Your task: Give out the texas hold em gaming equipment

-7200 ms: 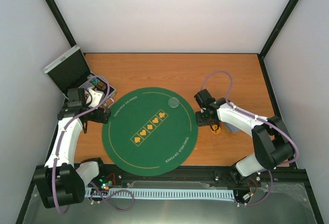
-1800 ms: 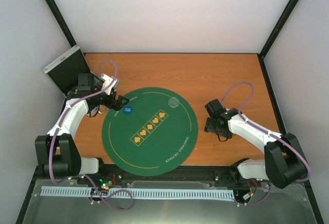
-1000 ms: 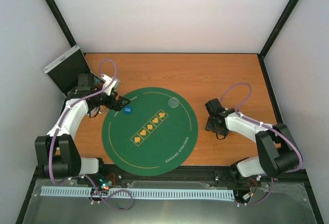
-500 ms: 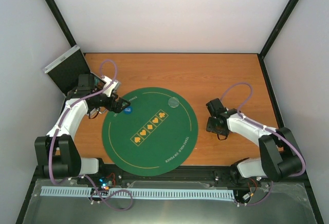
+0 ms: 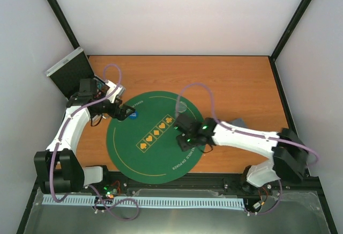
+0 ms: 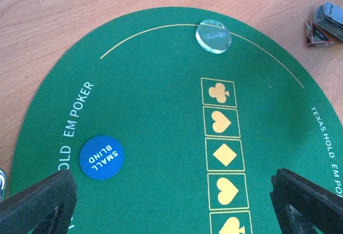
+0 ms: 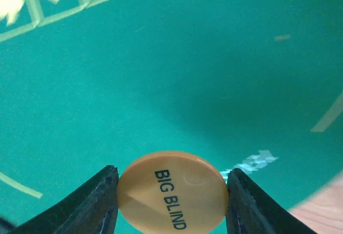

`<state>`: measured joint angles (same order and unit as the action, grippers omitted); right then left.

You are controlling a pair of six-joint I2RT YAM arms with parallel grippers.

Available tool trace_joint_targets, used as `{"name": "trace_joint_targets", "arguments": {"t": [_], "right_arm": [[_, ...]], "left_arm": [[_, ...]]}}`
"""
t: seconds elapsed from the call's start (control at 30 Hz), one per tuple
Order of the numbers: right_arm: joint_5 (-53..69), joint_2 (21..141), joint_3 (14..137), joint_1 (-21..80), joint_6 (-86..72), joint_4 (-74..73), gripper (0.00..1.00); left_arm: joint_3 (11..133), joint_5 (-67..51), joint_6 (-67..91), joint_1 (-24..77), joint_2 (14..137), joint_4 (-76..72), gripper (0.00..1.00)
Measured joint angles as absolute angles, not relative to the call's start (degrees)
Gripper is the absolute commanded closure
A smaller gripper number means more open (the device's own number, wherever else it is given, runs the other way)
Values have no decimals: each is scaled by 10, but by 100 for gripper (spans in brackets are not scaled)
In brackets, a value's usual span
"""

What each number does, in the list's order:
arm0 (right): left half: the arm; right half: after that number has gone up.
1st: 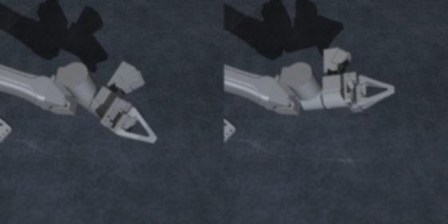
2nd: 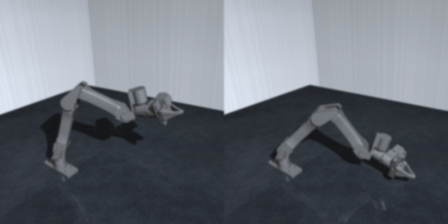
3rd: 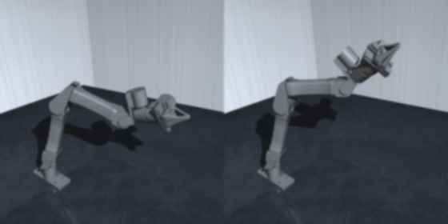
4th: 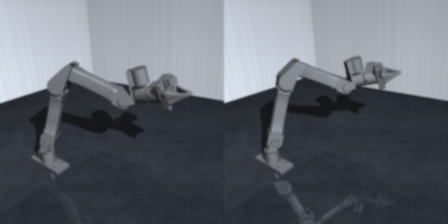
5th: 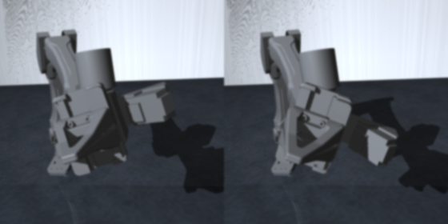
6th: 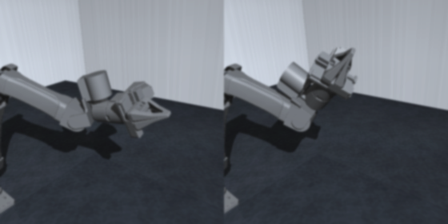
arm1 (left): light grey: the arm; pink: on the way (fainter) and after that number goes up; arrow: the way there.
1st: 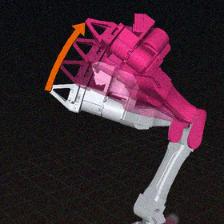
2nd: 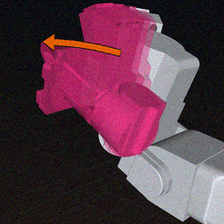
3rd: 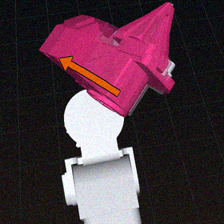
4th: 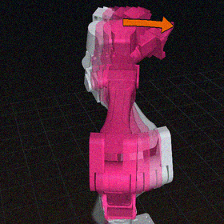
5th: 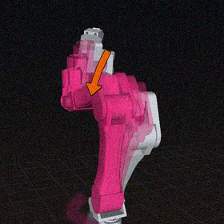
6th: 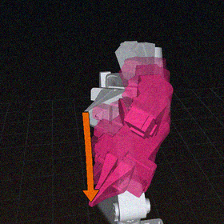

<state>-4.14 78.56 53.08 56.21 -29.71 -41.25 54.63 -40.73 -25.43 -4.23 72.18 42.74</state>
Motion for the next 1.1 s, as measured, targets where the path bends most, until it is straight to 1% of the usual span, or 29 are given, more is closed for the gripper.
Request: {"name": "trace_joint_targets", "arguments": {"t": [0.13, 0.23, 0.33, 0.43, 0.5, 0.6, 0.7, 0.77, 0.8, 0.97, 1.1], "right_arm": [[-40, 887, 586, 667, -286, -445, 76], [-32, 940, 600, 716, -280, -467, 75], [-14, 970, 606, 742, -278, -477, 72], [-8, 990, 616, 744, -278, -479, 68], [-10, 1001, 627, 743, -278, -481, 59], [-14, 1015, 640, 743, -278, -486, 38], [-20, 1027, 646, 743, -275, -496, 13], [-24, 1027, 648, 743, -280, -504, 1], [-26, 1027, 651, 743, -280, -508, 0], [-31, 1017, 676, 740, -274, -519, 0], [-40, 974, 692, 714, -265, -534, 0]], "left_arm": [[543, -395, -254, -43, 712, 428, 0], [540, -386, -254, -43, 711, 427, 0], [540, -379, -254, -43, 711, 427, 0], [539, -376, -254, -43, 711, 427, 0], [539, -375, -254, -43, 711, 427, 0], [539, -373, -254, -43, 711, 427, 0], [539, -372, -254, -43, 711, 427, 0], [539, -371, -254, -43, 711, 427, 0], [539, -371, -254, -43, 711, 427, 0], [537, -370, -254, -43, 711, 427, 0], [537, -366, -254, -43, 711, 427, 0]]}}
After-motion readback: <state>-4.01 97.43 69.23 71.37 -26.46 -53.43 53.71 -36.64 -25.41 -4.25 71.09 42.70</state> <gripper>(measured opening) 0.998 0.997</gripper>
